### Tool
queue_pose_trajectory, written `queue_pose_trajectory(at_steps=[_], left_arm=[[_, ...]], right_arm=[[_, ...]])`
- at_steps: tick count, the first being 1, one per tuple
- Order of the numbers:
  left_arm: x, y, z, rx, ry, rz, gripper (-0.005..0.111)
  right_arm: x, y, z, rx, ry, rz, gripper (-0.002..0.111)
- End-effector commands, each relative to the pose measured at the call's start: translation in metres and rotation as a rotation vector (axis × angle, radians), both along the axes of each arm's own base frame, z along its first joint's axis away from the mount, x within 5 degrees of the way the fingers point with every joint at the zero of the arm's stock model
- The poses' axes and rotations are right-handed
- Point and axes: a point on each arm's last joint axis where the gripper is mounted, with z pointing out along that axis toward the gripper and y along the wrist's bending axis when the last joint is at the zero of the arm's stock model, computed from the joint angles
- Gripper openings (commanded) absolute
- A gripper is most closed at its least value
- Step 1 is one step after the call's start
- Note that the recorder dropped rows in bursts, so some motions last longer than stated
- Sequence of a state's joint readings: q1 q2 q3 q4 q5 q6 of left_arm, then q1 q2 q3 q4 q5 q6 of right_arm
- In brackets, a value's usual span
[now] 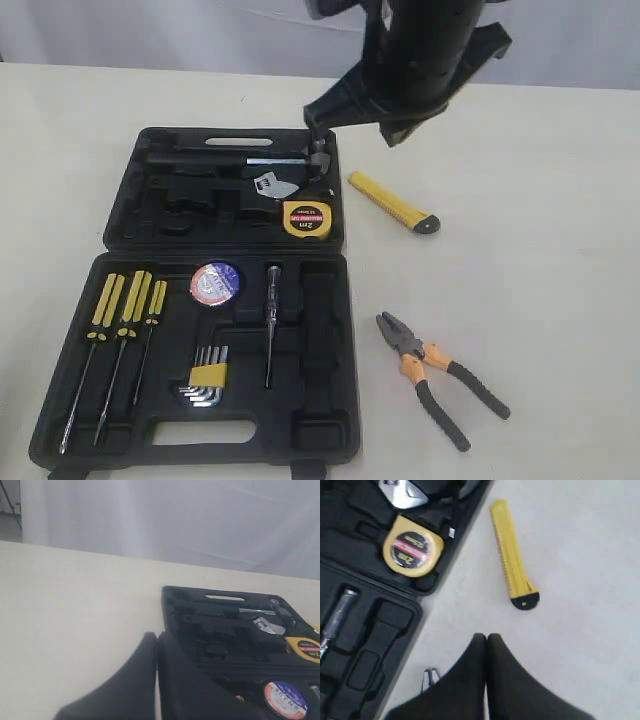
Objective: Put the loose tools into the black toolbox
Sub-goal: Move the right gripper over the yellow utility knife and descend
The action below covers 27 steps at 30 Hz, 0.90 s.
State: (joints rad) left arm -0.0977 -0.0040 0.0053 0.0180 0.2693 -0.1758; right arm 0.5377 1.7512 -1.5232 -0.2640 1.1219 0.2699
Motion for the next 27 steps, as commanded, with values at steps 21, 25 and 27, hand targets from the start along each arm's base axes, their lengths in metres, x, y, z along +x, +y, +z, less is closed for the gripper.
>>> queue_pose_trajectory(at_steps=[21, 25, 27], left_arm=[[0.0, 0.0, 0.001, -0.002, 0.0, -0.006, 0.0], [0.0, 0.0, 0.001, -0.002, 0.0, -0.006, 0.0], [0.0, 0.0, 0.001, -0.002, 0.0, -0.006, 0.0]], right_arm=[[0.082, -0.091, -0.101, 0.077, 0.113, 0.078, -0.001], [0.086, -0.09, -0.102, 0.066, 0.076, 0.123, -0.001], [0.086, -0.09, -0.102, 0.067, 0.077, 0.12, -0.001]])
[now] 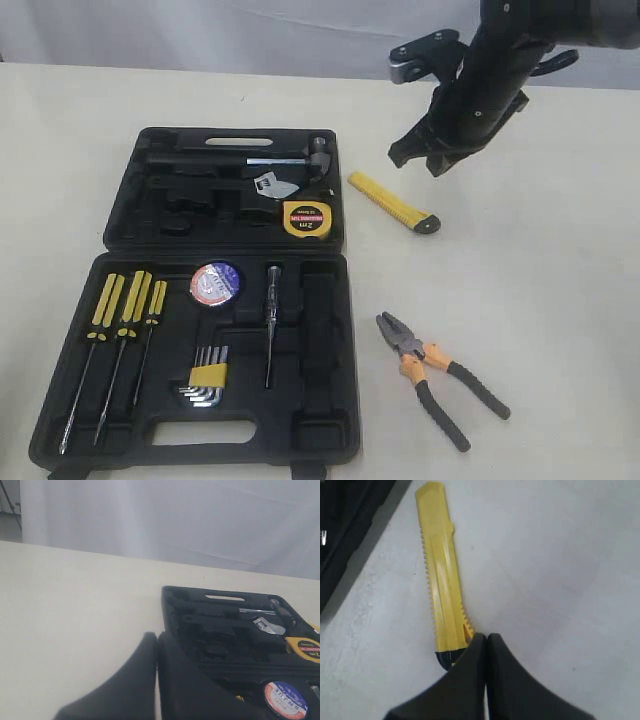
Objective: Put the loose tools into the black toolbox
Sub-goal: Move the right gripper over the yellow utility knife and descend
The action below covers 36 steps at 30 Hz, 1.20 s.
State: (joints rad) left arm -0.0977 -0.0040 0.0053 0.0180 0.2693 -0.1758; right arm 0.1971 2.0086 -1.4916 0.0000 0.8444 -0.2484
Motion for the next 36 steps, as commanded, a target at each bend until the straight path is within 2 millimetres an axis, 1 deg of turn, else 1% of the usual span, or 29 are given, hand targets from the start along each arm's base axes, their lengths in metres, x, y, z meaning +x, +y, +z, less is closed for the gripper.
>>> queue_pose_trajectory(at_steps=[1, 10, 16, 18, 23, 28, 36], left_arm=[[0.0001, -0.0004, 0.0015, -0.002, 0.0, -0.006, 0.0], [0.0001, -0.0004, 0.0015, -0.002, 0.0, -0.006, 0.0], [0.0001, -0.0004, 0.0015, -0.002, 0.0, -0.006, 0.0], [0.0001, -0.0004, 0.0015, -0.002, 0.0, -0.006, 0.0], [0.0001, -0.0002, 0.0015, 0.005, -0.001, -0.005, 0.0], [0.0001, -0.0002, 0.0015, 0.005, -0.001, -0.005, 0.0], [0.0001, -0.0002, 0.0015, 0.005, -0.001, -0.005, 0.0]], right_arm=[[0.0032, -0.0016, 0.0034, 0.002, -0.027, 0.005, -0.001], [0.0019, -0.0012, 0.003, 0.009, -0.012, 0.0, 0.0], [0.0019, -0.0003, 0.0031, 0.019, -0.012, 0.002, 0.026], [0.002, -0.0001, 0.0031, 0.021, -0.013, 0.001, 0.03], [0.0038, 0.0008, 0.0038, 0.032, -0.033, -0.003, 0.03], [0.0036, 0.0055, 0.0043, 0.093, -0.029, -0.02, 0.03], [0.0048, 0.007, 0.0048, 0.101, -0.045, -0.025, 0.03]])
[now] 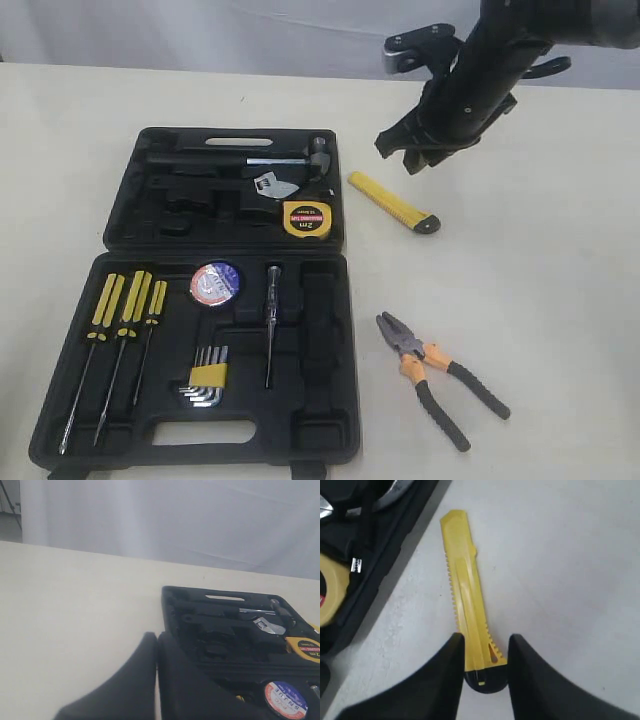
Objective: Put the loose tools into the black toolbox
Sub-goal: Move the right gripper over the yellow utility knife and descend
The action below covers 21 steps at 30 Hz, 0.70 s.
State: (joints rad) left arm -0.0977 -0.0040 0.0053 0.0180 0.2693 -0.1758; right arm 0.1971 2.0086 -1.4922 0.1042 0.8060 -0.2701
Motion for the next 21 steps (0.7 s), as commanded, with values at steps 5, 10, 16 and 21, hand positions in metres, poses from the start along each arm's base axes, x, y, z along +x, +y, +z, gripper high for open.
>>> queue_pose_trajectory(at_steps=[5, 10, 16, 21], left_arm=[[0.0, 0.0, 0.001, 0.005, -0.001, -0.005, 0.0], [0.0, 0.0, 0.001, 0.005, -0.001, -0.005, 0.0], [0.0, 0.0, 0.001, 0.005, -0.001, -0.005, 0.0], [0.0, 0.0, 0.001, 0.005, -0.001, -0.005, 0.0]], right_arm=[[0.003, 0.0, 0.004, 0.009, -0.031, -0.002, 0.03], [0.008, 0.0, 0.005, 0.021, -0.082, -0.009, 0.03], [0.016, 0.002, 0.01, 0.05, -0.179, -0.029, 0.03], [0.008, 0.004, 0.006, 0.068, -0.085, -0.079, 0.03]])
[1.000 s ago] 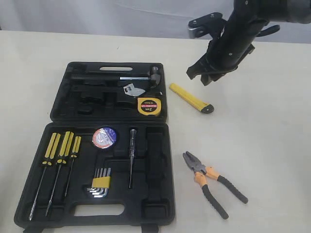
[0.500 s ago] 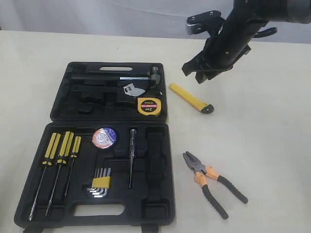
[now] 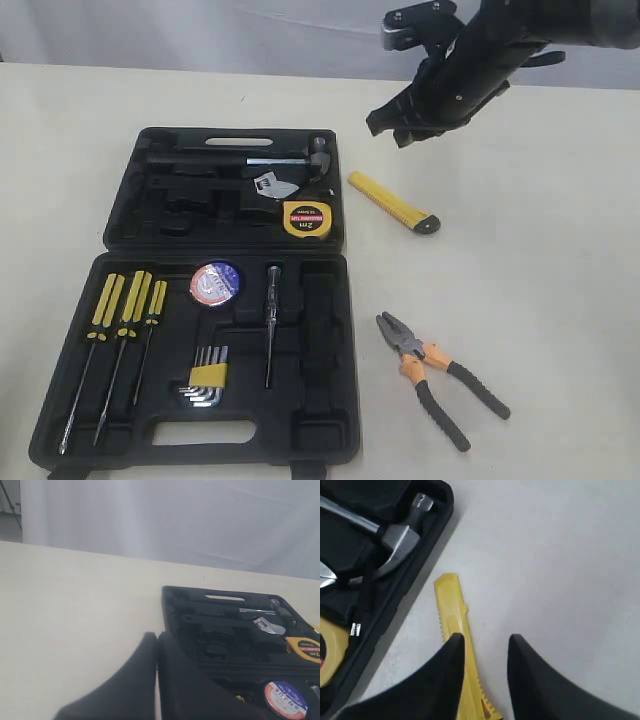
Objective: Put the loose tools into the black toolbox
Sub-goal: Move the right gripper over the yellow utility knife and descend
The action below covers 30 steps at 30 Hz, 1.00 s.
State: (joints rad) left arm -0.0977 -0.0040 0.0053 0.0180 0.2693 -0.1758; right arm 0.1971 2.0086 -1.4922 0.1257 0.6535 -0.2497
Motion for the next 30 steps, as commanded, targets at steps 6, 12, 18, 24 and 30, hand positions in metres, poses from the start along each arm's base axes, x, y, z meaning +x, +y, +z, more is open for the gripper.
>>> queue_pose_trajectory(at_steps=[6, 12, 18, 24, 30], left_arm=[[0.0, 0.0, 0.001, 0.005, -0.001, -0.005, 0.0], [0.0, 0.0, 0.001, 0.005, -0.001, -0.005, 0.0], [0.0, 0.0, 0.001, 0.005, -0.001, -0.005, 0.0], [0.0, 0.0, 0.001, 0.005, -0.001, -0.005, 0.0], [0.0, 0.0, 0.001, 0.005, -0.001, -0.005, 0.0]], right_arm=[[-0.016, 0.005, -0.003, 0.043, 0.196, -0.034, 0.03], [-0.022, 0.005, -0.005, 0.037, 0.268, -0.021, 0.033], [-0.022, 0.005, -0.005, 0.033, 0.266, -0.007, 0.056], [-0.021, 0.005, -0.005, 0.032, 0.253, -0.003, 0.056], [-0.017, 0.004, -0.004, 0.013, 0.197, 0.024, 0.056]])
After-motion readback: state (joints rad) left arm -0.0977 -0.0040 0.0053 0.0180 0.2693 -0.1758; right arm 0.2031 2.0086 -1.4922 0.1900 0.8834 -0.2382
